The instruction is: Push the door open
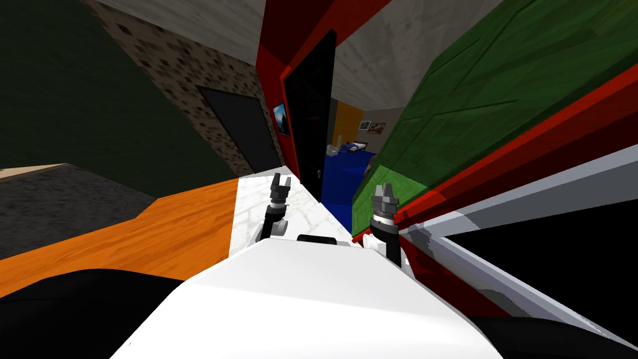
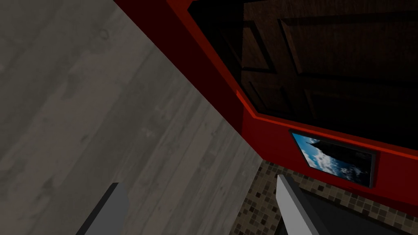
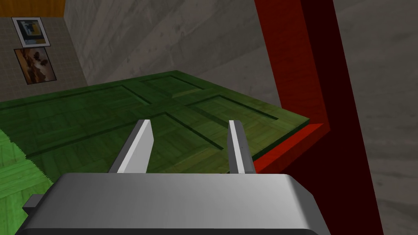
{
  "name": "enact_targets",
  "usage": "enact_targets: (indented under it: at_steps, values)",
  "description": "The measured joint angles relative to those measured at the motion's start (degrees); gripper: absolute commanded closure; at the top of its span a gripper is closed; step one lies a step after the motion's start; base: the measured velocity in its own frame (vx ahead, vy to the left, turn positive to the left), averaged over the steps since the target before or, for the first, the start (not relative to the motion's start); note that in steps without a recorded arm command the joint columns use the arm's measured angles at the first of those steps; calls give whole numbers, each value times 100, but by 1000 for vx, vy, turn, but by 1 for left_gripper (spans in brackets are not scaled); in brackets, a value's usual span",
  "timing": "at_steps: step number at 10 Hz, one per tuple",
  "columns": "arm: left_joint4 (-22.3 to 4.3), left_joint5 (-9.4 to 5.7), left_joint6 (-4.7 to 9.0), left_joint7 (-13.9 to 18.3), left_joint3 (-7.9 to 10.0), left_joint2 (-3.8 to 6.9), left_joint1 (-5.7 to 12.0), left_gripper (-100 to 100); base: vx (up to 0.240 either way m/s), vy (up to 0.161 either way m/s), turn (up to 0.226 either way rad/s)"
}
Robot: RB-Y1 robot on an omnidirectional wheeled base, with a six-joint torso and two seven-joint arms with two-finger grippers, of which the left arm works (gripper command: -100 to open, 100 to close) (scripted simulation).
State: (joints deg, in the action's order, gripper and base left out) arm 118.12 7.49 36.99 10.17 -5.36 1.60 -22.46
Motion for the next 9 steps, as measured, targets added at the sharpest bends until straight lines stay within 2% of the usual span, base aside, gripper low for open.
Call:
enact_targets:
  at_steps: [3,5,6,8,9]
  values:
    - [-441,1,64,45,-96,89,171,-100,93,45,-28]
    - [-751,34,120,38,-222,100,260,-100,97,39,-27]
    - [-935,49,135,30,-273,101,358,-100,90,49,-38]
    - [-1243,69,138,39,-370,126,504,-100,105,52,-28]
    - [-1351,63,134,70,-401,177,545,-100,103,44,-32]
